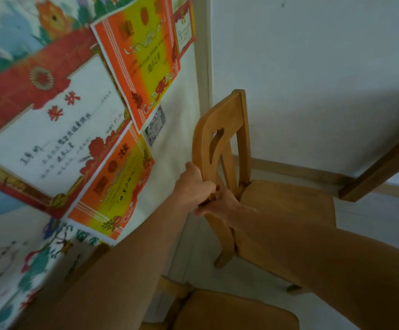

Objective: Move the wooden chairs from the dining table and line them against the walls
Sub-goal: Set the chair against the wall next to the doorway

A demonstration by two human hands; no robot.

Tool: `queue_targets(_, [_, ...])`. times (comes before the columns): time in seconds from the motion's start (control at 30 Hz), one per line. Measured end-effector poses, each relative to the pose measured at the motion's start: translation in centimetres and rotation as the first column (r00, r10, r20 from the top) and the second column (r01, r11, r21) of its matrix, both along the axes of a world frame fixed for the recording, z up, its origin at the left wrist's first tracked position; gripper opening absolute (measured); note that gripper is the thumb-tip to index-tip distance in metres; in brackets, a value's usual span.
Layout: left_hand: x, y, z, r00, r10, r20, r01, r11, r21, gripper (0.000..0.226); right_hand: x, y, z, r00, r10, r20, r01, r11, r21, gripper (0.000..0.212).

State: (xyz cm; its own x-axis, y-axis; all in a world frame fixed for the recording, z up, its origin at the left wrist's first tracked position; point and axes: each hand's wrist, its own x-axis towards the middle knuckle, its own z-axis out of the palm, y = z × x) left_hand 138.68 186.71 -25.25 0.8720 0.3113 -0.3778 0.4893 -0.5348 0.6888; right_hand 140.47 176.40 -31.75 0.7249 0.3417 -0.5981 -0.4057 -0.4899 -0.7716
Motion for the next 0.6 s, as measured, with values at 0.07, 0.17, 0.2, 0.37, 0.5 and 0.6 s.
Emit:
queue_targets(0.07, [-1.6,1.5,0.2,1.0,0.016,-0.021,-0.016,1.0,0.006,0.051,-1.5,1.4,0.1,1.0,-0.001,-0.018,0.002,1.0,0.017,0.11])
queue_targets(0.17, [-3.5,3.5,0.2,0.999,0.033,-0.041,-0.033,0.999,0.0,0.052,-3.4,3.3,0.0,0.999,-0.006,-0.033,0.008,0.999,0.052,0.115])
queue_targets(0.2, [-4.1,4.1,0.1,0.998,0.038,-0.045,-0.038,0.999,-0.006,0.052,-3.9,3.9,0.0,0.999,-0.007,-0.034,0.009,0.999,0.053,0.115])
queue_targets(0.37, [-6.3,7.0,-0.5,0.998,0.058,-0.034,-0.058,0.998,0.011,0.068,-6.0,6.7,-0.3,0.999,-0.001,-0.052,0.003,0.999,0.045,0.114])
queue_targets(0.5, [-7.3,8.4,-1.1,0.998,0.059,-0.012,-0.059,0.998,0.013,0.077,-6.8,8.0,-0.4,0.998,0.017,-0.059,-0.015,0.999,0.036,0.113])
queue_targets(0.6, [-7.3,8.8,-1.4,0.998,0.06,-0.004,-0.06,0.998,0.007,0.079,-6.3,8.0,0.1,0.99,0.085,-0.111,-0.081,0.996,0.042,0.11])
